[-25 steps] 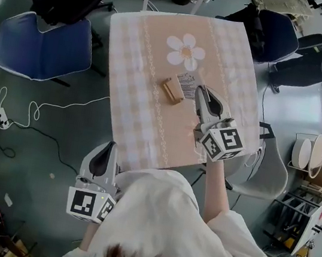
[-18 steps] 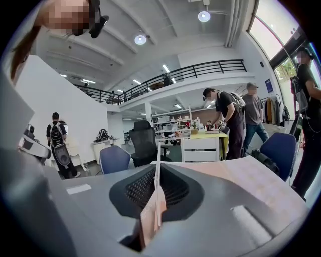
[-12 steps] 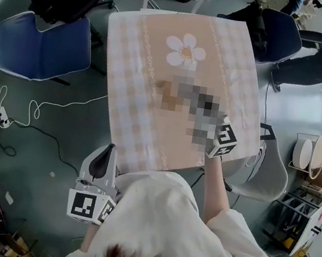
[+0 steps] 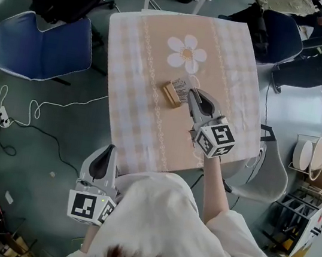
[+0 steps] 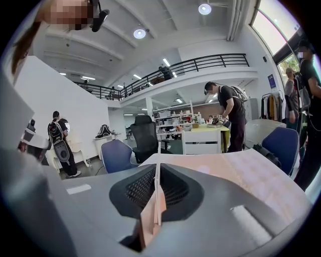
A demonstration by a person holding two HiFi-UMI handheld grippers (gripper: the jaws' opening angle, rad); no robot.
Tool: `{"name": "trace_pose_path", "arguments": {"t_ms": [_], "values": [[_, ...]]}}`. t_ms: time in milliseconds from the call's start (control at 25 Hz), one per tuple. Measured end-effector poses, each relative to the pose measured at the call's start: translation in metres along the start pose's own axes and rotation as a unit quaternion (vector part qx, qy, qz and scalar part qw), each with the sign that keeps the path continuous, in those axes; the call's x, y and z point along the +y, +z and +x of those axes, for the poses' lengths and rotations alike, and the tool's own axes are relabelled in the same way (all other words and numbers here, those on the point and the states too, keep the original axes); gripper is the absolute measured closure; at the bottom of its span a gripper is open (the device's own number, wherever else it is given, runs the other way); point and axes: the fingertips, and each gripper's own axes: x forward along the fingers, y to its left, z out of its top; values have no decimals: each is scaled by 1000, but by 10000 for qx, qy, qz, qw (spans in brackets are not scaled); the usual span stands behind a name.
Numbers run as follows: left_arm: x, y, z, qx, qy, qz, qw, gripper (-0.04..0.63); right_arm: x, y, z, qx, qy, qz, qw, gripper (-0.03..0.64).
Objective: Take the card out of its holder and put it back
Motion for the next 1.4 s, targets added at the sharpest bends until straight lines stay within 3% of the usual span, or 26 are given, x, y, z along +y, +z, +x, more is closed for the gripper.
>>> {"name": "trace_pose_path", "arguments": {"t_ms": [1400], "values": [[-8, 0, -2, -49, -122, 111, 9999, 595, 1, -11, 10, 70, 250, -135, 9996, 603]]}}
